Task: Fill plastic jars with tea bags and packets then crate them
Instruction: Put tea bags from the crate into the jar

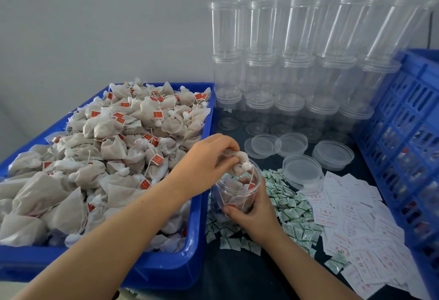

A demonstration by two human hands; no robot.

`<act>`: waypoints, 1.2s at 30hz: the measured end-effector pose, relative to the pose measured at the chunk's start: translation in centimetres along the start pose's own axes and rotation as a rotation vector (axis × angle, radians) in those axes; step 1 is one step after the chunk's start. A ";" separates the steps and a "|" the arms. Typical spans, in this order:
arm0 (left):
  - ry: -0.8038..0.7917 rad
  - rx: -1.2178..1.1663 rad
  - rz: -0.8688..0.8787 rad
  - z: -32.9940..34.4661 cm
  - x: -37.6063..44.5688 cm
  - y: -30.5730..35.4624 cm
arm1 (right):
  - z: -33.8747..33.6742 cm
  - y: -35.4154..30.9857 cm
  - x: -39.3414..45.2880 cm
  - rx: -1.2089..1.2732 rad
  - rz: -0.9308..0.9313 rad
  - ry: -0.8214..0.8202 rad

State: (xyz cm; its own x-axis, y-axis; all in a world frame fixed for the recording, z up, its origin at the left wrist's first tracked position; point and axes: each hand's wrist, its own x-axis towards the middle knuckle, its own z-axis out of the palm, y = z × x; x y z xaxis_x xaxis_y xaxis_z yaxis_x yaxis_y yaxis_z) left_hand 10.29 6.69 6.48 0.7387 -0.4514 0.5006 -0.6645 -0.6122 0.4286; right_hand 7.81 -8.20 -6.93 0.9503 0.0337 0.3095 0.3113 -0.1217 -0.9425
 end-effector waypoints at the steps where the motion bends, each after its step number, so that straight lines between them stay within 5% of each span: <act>1: -0.008 0.013 0.015 0.0 -0.1 0.0 | 0.0 0.1 0.0 0.002 0.005 0.000; 27: -0.116 0.053 0.031 0.8 -0.1 0.5 | -0.1 0.6 -0.2 0.024 0.078 -0.026; 36: -0.355 0.175 0.159 0.6 0.0 0.7 | -1.0 -0.9 0.4 -0.045 0.104 -0.095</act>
State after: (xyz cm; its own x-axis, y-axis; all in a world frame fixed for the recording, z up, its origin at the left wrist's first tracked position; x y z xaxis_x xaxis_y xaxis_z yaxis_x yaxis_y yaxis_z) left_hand 9.88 5.84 6.30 0.6416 -0.7261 0.2471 -0.7670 -0.6036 0.2177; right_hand 7.89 -9.05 -5.87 0.9743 0.1116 0.1956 0.2129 -0.1734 -0.9616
